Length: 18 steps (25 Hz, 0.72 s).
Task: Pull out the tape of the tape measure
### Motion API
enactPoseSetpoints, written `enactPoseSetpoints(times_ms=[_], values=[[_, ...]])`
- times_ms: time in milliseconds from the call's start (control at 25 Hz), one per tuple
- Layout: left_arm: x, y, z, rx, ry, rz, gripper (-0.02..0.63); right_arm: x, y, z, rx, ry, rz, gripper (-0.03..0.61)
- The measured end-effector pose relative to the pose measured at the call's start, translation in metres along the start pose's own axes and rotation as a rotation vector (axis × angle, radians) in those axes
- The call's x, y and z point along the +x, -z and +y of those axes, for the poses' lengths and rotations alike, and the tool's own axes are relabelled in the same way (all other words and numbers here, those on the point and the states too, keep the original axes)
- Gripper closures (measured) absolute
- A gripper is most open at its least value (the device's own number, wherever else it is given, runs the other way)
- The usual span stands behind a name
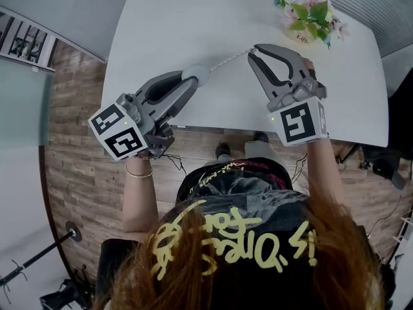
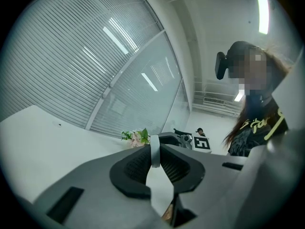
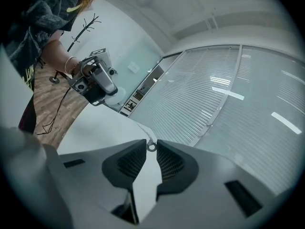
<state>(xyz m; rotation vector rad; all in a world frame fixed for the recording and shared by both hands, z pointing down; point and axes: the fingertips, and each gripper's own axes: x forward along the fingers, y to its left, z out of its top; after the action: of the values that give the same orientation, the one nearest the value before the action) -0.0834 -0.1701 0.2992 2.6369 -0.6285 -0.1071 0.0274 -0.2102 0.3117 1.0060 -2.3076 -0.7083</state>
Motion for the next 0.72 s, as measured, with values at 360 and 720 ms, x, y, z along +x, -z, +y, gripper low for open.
enactPoseSetpoints(times_ms=[360,720], values=[[-0.001,-0.001,0.0,-0.003,0.004,-0.006,0.557,0.003,-0.012,0.017,-0.018,-0.042,-0.027,0.508],[-0.001,0.001,0.002,-0.012,-0.002,-0.004,0.557,0.006,-0.015,0.021,-0.019,-0.058,-0.036,0.508]])
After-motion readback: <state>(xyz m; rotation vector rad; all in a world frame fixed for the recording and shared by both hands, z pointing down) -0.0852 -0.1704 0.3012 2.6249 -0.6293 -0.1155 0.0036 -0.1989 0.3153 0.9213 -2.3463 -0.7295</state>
